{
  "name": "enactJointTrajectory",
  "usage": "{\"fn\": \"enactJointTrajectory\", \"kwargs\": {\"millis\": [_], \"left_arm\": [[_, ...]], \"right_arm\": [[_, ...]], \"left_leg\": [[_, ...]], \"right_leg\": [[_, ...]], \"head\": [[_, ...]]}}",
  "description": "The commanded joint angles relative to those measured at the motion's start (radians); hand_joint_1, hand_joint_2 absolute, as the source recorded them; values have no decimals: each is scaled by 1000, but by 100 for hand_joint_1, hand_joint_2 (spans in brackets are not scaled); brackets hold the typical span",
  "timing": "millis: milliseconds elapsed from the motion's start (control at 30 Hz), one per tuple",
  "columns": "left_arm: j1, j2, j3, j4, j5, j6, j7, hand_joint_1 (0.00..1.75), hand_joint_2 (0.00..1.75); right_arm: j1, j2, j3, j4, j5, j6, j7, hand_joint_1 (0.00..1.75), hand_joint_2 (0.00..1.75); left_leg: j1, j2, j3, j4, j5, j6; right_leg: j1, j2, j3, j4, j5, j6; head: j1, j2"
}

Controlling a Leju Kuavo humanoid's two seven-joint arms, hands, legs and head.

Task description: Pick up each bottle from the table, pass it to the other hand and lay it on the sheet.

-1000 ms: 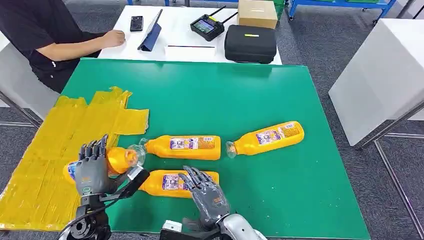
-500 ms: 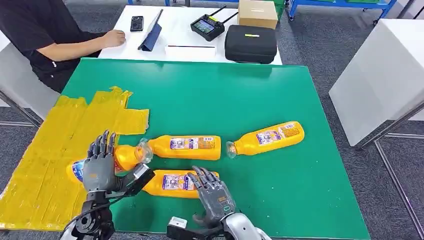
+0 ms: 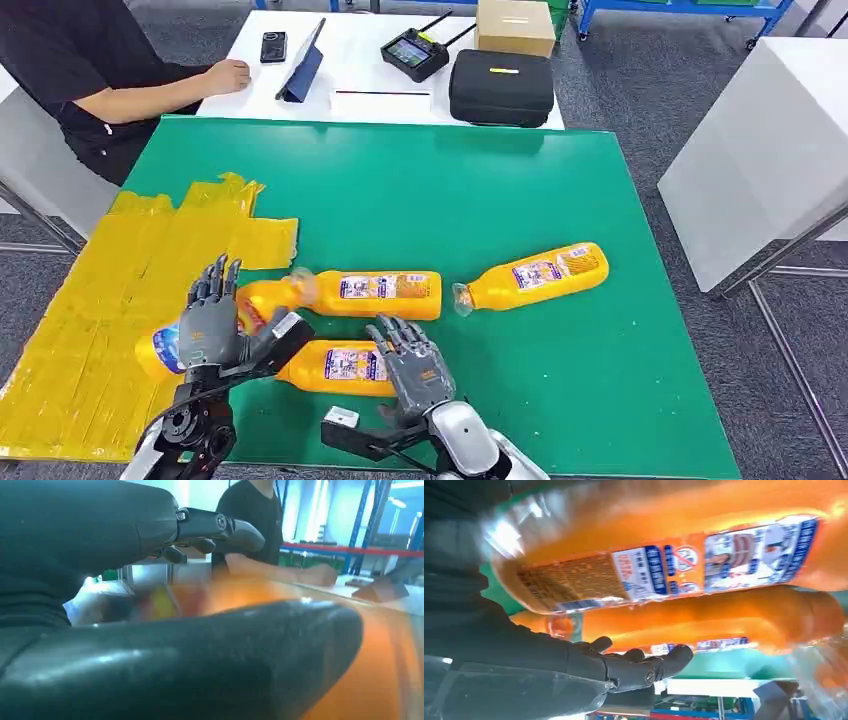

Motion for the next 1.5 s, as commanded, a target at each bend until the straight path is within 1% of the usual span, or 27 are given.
{"fn": "enactJointTrajectory", "kwargs": {"millis": [33,67,133,167,200,300,367,400,500,600,633,700,733,767,800,833,933,1100,1167,1233,1267,1300,1333,1367,1400,1467,1500], "left_arm": [[34,42,-11,-60,57,-65,15,0,0],[34,42,-11,-60,57,-65,15,0,0],[44,37,1,-86,75,-74,18,0,0],[46,35,7,-97,80,-79,18,0,0],[46,31,14,-105,84,-77,21,0,0],[50,20,38,-135,151,-41,-7,0,0],[54,14,49,-150,201,-29,-33,0,0],[59,17,49,-162,219,-25,-43,0,0],[73,23,52,-186,278,6,-69,0,0],[71,28,57,-176,293,21,-75,0,0],[74,27,62,-174,320,35,-91,0,0],[77,24,70,-171,346,57,-105,0,0],[77,22,75,-172,364,64,-113,0,0],[77,21,80,-168,382,69,-122,0,0],[80,18,90,-167,418,80,-143,0,0],[81,16,94,-166,437,81,-154,0,0],[100,4,127,-199,618,45,-231,0,0],[108,6,129,-213,636,40,-237,0,0],[128,-5,148,-255,792,-9,-296,0,0],[171,-10,162,-332,985,-105,-341,0,0],[181,-6,159,-347,988,-105,-341,0,0],[192,-5,156,-363,991,-103,-339,0,0],[207,-7,161,-386,1119,-190,-349,0,0],[223,-6,165,-406,1192,-235,-360,0,0],[247,-12,165,-430,1351,-330,-366,0,175],[284,1,125,-470,1499,-409,-374,0,175],[293,6,102,-484,1521,-416,-384,0,175]], "right_arm": [[-47,37,-7,118,0,22,-7,0,175],[-47,37,-7,118,0,22,-7,0,175],[-51,43,-9,138,0,25,-3,0,175],[-53,48,-10,150,-2,33,-4,0,175],[-58,53,-9,166,3,42,3,0,175],[-67,68,1,236,35,94,27,0,175],[-62,71,1,262,40,112,32,0,175],[-66,74,6,281,52,128,38,0,175],[-58,71,8,303,73,209,62,0,175],[-53,65,10,304,80,246,69,0,175],[-50,62,12,299,84,283,76,0,175],[-42,52,10,292,85,345,82,0,175],[-37,45,8,277,83,367,80,16,175],[-32,39,5,265,83,386,85,175,175],[-25,32,5,243,79,398,85,175,175],[-20,31,-4,227,70,397,81,175,175],[-8,13,-5,148,57,413,72,175,175],[-7,12,-8,132,50,422,69,175,175],[-5,-1,-6,98,47,406,71,175,175],[18,19,-88,21,-40,294,72,175,175],[14,17,-87,8,-45,295,74,175,175],[10,15,-86,-11,-53,315,83,175,175],[25,26,-125,-50,-133,226,35,175,175],[29,32,-151,-78,-216,185,-14,175,175],[53,47,-209,-151,-432,121,-155,175,175],[83,27,-224,-288,-676,112,-249,175,175],[91,19,-226,-336,-750,111,-266,175,175]], "left_leg": [[1,1,3,0,-1,1],[0,0,4,0,-2,1],[0,0,1,0,-1,0],[1,0,2,0,-2,1],[1,0,2,0,-1,0],[1,-1,3,0,-2,1],[1,-1,1,0,0,0],[1,-1,3,0,-2,1],[1,-1,4,-1,-1,1],[1,-1,5,-1,-1,0],[1,-1,7,-1,-2,0],[1,-2,11,0,-2,-1],[1,-2,11,-2,-3,-2],[1,-2,13,-2,-3,-2],[1,-2,13,-2,-3,-2],[1,-3,13,-2,-3,-2],[1,0,17,-2,-3,-2],[2,-1,17,-2,-3,-2],[2,-2,17,-1,-4,-2],[1,1,17,-1,-4,-2],[2,0,16,0,-5,-2],[1,1,16,0,-5,-2],[1,1,15,0,-4,-2],[1,0,15,0,-5,-2],[1,0,14,1,-5,-1],[1,2,10,0,-4,-2],[1,3,9,2,-5,-2]], "right_leg": [[1,2,2,0,-1,-5],[1,2,3,0,-1,-6],[1,1,1,0,0,-4],[1,2,2,0,-1,-6],[1,1,1,0,-1,-4],[1,1,3,0,-1,-6],[1,0,1,-1,0,-3],[1,1,3,0,-1,-6],[1,1,4,-1,-1,-5],[1,0,4,-1,-1,-5],[2,0,6,-1,-1,-7],[2,-1,2,-1,-3,-8],[1,-1,0,-2,-5,-11],[2,0,1,-2,-5,-12],[2,-1,1,-2,-5,-10],[2,-1,1,-3,-5,-11],[2,0,5,-2,-5,-10],[2,-1,6,-2,-5,-10],[2,-2,6,-2,-5,-10],[1,1,5,-1,-4,-7],[2,1,4,-1,-5,-9],[2,2,4,-1,-4,-7],[1,1,4,-1,-4,-6],[2,1,4,-1,-5,-8],[1,1,3,0,-6,-9],[1,2,3,0,-4,-7],[2,3,3,1,-5,-8]], "head": [[0,0],[0,0],[0,0],[0,0],[0,0],[0,0],[0,0],[0,0],[0,0],[0,0],[0,0],[0,0],[0,0],[0,0],[0,0],[0,0],[0,0],[0,0],[0,0],[0,0],[0,0],[0,0],[0,0],[0,0],[0,0],[0,0],[1,0]]}}
